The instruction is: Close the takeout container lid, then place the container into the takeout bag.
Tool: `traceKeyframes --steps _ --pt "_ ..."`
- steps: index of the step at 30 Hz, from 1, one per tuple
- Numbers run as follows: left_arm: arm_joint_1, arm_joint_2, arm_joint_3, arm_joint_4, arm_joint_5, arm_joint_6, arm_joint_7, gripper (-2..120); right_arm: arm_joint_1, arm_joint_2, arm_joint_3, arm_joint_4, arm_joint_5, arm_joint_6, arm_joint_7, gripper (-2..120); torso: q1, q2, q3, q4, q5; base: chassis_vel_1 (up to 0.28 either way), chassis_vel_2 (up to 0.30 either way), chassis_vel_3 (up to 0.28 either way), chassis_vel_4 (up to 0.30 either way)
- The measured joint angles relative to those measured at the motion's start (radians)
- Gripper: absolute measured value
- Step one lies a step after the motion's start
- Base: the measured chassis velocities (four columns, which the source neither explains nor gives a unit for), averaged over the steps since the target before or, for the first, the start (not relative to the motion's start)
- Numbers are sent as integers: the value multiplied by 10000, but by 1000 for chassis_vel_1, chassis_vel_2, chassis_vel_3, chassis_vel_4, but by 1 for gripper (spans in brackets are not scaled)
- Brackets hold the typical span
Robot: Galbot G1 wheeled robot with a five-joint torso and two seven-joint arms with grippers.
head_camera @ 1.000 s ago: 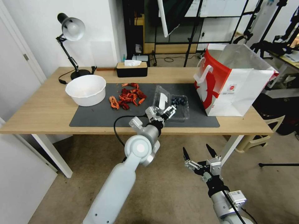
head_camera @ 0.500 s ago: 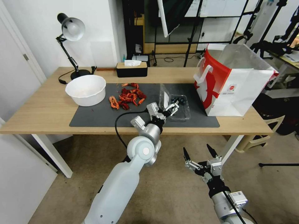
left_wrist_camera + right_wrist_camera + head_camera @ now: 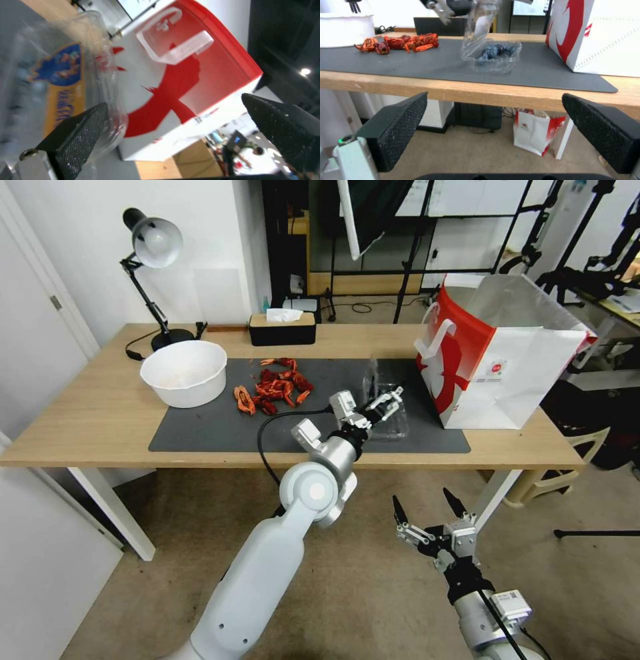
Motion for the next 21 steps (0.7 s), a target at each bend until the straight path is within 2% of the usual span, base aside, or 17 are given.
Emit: traceKeyframes --steps 5,12,15,18,20,21 --pt "-269 -184 39 396 -481 284 -57 100 -11 0 3 -1 0 6 1 100 0 0 0 0 1 0 0 0 0" --pt "-338 -323 108 683 -722 531 -587 96 0 -15 16 -2 22 7 0 100 0 0 0 0 0 0 0 0 0" --pt "-364 -363 152 802 -711 596 -956 84 6 -21 22 -13 38 7 -13 100 1 0 0 0 0 0 0 0 0" --pt "-377 -378 159 847 -705 606 -1108 77 8 -22 22 -15 41 7 -19 100 0 0 0 0 -1 0 0 0 0" --pt "-420 -395 160 924 -699 622 -1386 65 11 -17 23 -13 49 8 -28 100 0 0 0 1 -1 0 0 0 0" --pt "-420 -395 160 924 -699 622 -1386 65 11 -17 23 -13 49 8 -28 100 0 0 0 1 -1 0 0 0 0"
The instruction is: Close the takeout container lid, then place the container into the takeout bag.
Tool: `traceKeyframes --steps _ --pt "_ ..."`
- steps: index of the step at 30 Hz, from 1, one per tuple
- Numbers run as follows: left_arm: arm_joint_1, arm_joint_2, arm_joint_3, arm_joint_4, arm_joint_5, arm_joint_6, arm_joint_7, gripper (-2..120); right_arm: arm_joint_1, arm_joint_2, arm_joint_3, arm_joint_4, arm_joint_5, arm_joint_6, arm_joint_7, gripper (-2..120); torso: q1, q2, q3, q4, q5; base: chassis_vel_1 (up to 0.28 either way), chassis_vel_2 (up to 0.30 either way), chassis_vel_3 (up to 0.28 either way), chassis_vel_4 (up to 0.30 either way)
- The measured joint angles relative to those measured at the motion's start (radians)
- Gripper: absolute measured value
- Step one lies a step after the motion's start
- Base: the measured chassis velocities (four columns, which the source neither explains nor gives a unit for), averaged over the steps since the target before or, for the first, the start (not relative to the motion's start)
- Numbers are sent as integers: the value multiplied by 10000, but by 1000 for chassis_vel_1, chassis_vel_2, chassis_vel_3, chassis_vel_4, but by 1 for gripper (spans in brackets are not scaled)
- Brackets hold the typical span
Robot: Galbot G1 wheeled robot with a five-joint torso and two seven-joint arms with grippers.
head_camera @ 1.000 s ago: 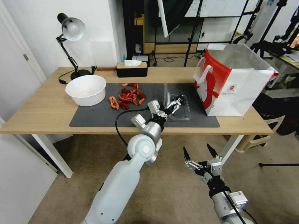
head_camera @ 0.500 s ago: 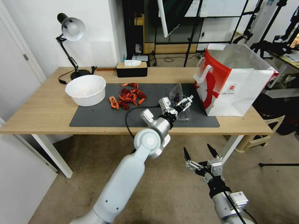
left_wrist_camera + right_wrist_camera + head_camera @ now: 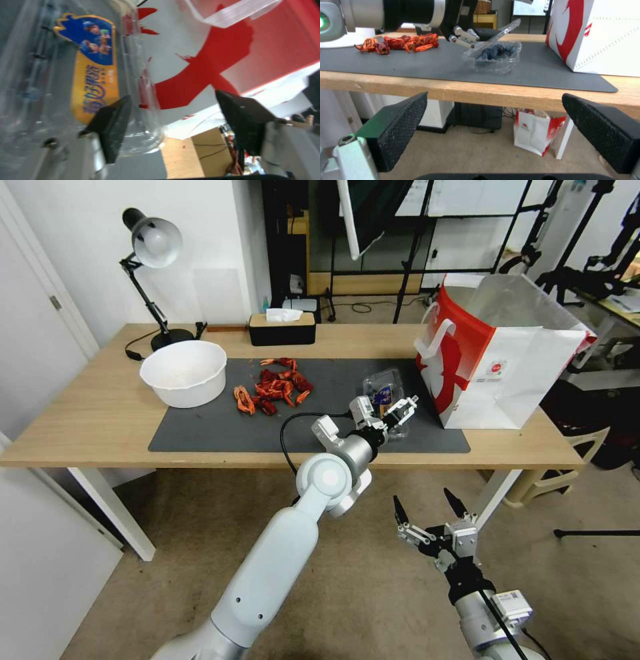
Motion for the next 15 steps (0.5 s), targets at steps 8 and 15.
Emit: traceKeyframes --steps 8,15 --pt "-29 91 51 46 211 265 -568 31 149 -122 106 509 674 -331 -126 100 0 0 0 0 0 0 0 0 0" --pt "2 175 35 48 271 269 -616 9 752 -502 553 1255 2578 -1472 -298 100 0 0 0 0 0 0 0 0 0"
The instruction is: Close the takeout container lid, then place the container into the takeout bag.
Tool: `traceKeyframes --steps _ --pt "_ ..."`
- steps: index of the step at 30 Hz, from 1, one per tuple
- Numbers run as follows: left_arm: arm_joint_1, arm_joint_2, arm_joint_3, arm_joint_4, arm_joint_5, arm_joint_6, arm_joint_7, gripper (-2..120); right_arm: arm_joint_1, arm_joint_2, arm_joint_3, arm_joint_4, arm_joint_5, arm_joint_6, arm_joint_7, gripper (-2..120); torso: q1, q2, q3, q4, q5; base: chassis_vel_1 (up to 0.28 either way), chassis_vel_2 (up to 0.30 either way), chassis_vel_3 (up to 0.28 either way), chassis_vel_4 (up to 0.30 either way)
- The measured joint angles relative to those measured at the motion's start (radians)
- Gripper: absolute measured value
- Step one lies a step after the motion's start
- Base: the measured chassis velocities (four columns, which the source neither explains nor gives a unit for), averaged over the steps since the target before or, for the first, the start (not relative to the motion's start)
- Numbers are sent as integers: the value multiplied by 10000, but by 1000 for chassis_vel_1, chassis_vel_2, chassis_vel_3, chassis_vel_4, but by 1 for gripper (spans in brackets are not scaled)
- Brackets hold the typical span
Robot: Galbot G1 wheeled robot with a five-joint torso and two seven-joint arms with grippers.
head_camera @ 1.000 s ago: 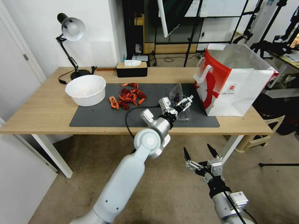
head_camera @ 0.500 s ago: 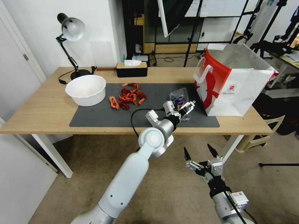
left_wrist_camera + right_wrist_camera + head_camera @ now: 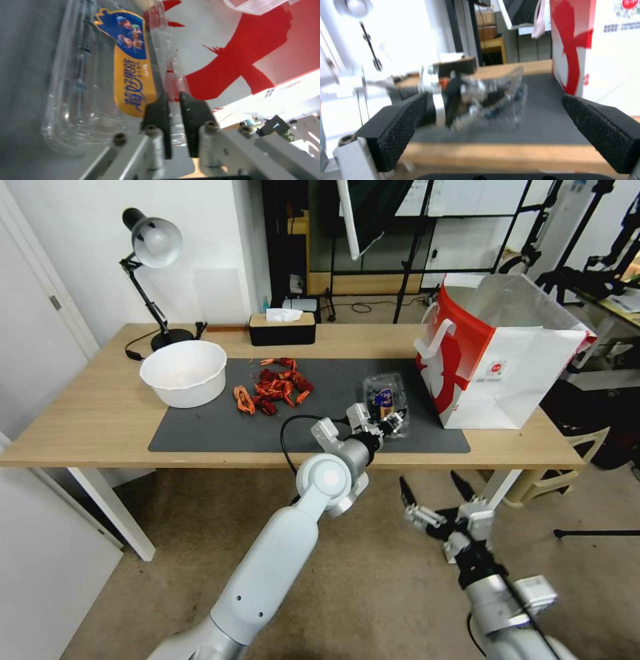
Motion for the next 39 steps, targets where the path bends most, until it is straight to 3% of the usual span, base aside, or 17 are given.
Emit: traceKeyframes --steps 2,3,6,16,26,34,39 --pt "12 18 -23 13 2 -10 -4 0 432 -215 168 148 1011 -517 51 100 0 1 0 1 1 0 0 0 0" --pt "12 18 -23 13 2 -10 -4 0 432 -215 168 148 1011 -517 51 100 0 1 0 1 1 0 0 0 0" --pt "44 24 -56 22 2 -36 -5 0 1076 -546 316 399 3020 -1276 466 100 0 1 0 1 0 0 0 0 0" --pt "69 70 -73 29 -1 -57 -6 0 1947 -1050 542 484 5858 -1989 1517 100 0 1 1 -1 1 0 0 0 0" --pt "73 137 -65 7 -22 -73 -16 0 3003 -1854 572 237 7741 -2471 2812 100 0 1 1 0 0 0 0 0 0" --pt "115 180 -88 2 -24 -137 -23 0 4678 -3073 257 -1229 9222 -3176 4147 100 1 0 1 -2 2 0 0 0 0" --pt "118 210 -115 5 -25 -160 -23 0 5499 -3416 -12 -1870 9621 -3524 4750 100 1 0 1 2 2 0 0 0 0"
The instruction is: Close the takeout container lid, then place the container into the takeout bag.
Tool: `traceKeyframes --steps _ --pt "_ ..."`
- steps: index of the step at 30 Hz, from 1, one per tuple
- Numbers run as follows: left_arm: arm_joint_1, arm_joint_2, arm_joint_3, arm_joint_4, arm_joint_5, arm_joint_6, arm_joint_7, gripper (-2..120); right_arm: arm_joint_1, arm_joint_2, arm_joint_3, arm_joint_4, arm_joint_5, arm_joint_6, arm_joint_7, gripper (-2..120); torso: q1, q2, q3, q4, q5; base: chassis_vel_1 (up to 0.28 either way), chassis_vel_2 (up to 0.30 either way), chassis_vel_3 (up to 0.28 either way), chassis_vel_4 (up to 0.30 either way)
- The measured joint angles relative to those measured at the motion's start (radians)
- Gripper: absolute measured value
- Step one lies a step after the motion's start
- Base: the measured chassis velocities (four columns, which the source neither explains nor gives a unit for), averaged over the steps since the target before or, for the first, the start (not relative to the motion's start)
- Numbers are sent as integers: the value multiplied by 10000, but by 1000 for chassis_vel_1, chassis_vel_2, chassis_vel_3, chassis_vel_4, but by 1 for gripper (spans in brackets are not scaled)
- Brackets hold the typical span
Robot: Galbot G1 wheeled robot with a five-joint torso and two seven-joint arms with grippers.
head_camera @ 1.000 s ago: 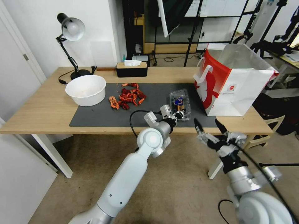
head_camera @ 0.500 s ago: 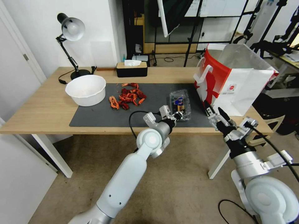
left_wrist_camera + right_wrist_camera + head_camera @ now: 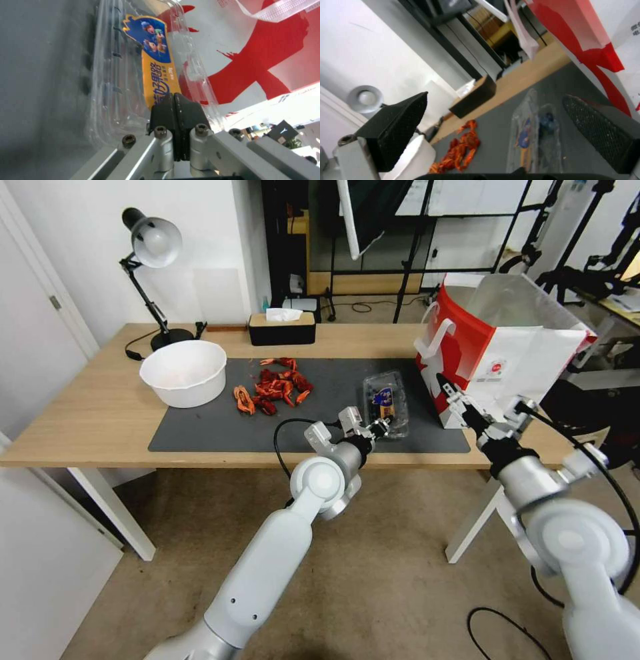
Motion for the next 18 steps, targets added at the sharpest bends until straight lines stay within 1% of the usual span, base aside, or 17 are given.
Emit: traceKeyframes --steps 3,5,8,18 --pt "16 10 -5 10 3 -3 -6 0 891 -264 -324 -575 548 -577 807 100 0 0 0 -1 -1 0 0 0 0" --pt "24 10 -5 18 9 -3 -12 0 1108 -315 -415 -745 621 -723 1002 100 0 0 -1 -1 -1 0 0 0 0" --pt "33 8 3 73 59 27 -17 0 1726 -423 -738 -1258 807 -1238 1662 100 0 0 -1 -2 -1 0 0 0 0" --pt "28 20 -2 182 95 34 -13 0 2561 -395 -1267 -2002 1288 -2172 2603 100 -1 -1 -1 -3 -2 0 0 0 0"
